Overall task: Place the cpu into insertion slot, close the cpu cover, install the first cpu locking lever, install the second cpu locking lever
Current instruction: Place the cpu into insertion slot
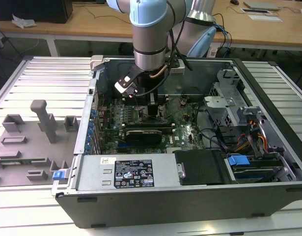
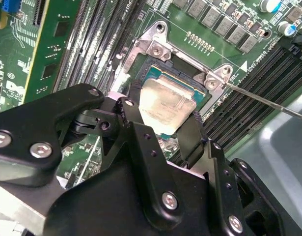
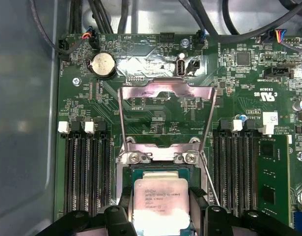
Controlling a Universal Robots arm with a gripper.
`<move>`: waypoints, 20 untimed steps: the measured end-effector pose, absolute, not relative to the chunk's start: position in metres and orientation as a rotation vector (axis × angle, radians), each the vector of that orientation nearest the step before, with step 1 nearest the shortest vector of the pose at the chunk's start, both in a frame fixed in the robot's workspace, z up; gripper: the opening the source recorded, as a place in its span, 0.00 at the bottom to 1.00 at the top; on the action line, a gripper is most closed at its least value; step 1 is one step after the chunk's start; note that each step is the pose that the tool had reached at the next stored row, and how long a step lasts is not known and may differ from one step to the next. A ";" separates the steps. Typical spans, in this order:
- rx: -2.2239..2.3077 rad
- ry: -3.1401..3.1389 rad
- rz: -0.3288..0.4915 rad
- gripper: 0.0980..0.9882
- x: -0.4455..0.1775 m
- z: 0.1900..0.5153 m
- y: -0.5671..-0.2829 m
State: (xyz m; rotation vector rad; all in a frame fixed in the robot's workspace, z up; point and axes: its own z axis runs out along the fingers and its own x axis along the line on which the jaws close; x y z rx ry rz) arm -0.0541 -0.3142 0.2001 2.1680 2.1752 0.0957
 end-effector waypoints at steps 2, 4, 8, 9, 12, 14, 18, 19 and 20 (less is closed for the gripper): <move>2.168 2.175 0.095 0.50 -0.054 0.199 -0.314; 2.168 2.175 0.096 0.50 -0.054 0.199 -0.314; 2.168 2.175 0.096 0.51 -0.054 0.198 -0.314; 2.168 2.175 0.096 0.59 -0.054 0.198 -0.314; 2.168 2.175 0.095 0.59 -0.054 0.200 -0.314; 2.165 2.172 0.088 0.59 -0.054 0.201 -0.314; 2.149 2.157 0.052 0.59 -0.054 0.202 -0.314; 2.148 2.157 0.051 0.59 -0.054 0.202 -0.314; 2.148 2.157 0.051 0.59 -0.054 0.202 -0.314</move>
